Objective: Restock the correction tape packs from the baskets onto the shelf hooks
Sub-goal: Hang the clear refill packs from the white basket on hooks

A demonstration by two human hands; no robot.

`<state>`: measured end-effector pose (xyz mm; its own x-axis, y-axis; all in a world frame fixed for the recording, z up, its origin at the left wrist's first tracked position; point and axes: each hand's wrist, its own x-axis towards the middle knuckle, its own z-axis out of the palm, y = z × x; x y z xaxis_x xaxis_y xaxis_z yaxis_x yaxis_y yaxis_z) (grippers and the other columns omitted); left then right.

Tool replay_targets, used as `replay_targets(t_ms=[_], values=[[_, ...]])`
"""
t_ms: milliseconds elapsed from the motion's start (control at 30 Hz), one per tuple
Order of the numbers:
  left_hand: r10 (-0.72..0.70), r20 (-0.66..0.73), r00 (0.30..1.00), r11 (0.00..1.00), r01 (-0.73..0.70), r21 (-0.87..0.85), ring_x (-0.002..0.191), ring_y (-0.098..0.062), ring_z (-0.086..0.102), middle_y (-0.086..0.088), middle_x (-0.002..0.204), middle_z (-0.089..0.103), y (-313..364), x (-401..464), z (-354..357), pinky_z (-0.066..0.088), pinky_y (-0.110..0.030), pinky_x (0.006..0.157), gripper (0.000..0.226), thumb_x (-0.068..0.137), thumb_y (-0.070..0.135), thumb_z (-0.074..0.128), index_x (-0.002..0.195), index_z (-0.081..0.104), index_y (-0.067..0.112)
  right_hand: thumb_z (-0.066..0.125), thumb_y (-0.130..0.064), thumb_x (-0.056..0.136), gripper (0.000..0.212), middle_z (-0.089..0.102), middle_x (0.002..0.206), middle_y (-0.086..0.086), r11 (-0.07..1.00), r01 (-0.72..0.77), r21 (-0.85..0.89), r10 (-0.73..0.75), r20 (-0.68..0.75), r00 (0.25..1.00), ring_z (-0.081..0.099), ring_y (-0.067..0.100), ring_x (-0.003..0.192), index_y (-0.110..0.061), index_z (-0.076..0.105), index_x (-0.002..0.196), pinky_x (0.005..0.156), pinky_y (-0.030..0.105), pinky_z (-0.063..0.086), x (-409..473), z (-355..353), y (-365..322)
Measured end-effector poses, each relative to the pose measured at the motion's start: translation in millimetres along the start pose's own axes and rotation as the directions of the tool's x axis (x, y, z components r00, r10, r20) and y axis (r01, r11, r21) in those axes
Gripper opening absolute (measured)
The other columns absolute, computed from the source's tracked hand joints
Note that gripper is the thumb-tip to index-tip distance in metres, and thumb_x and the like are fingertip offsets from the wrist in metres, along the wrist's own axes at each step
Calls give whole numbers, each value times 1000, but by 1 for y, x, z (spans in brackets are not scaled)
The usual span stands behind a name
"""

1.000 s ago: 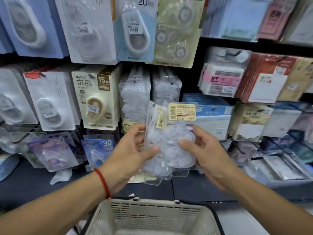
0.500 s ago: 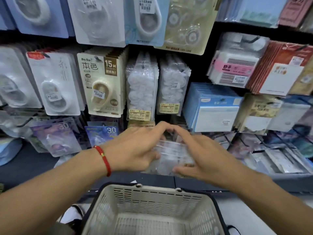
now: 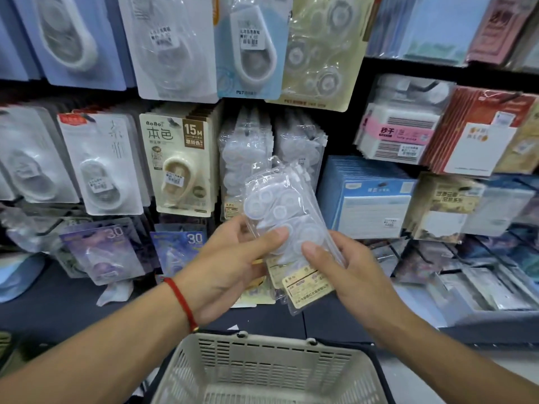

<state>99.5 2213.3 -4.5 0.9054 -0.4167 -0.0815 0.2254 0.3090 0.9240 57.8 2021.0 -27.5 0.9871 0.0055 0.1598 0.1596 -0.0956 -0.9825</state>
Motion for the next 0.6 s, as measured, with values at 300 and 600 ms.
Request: replay_targets(t_ms=[300,600], values=[[72,-38,997,997,-72,21,104,-33,76,-19,118,77,2,5,-10,62,-45,88,59,72,10,79,130,64,11,58,-49,104,25,81,96,-11,971,113,-210,-133,-82,988,75,4,86,-32,77,107,75,21,56,5,-9,-3],[272,-234,934,939,-204,277,102,-21,77,-2,108,80,18,9,-29,61,-38,84,43,89,3,77,123,66,27,62,-38,103,21,81,97,6,987,147,-64,-157,-227,961,77,17,86,-22,75,107,68,25,60,18,-31,-19]])
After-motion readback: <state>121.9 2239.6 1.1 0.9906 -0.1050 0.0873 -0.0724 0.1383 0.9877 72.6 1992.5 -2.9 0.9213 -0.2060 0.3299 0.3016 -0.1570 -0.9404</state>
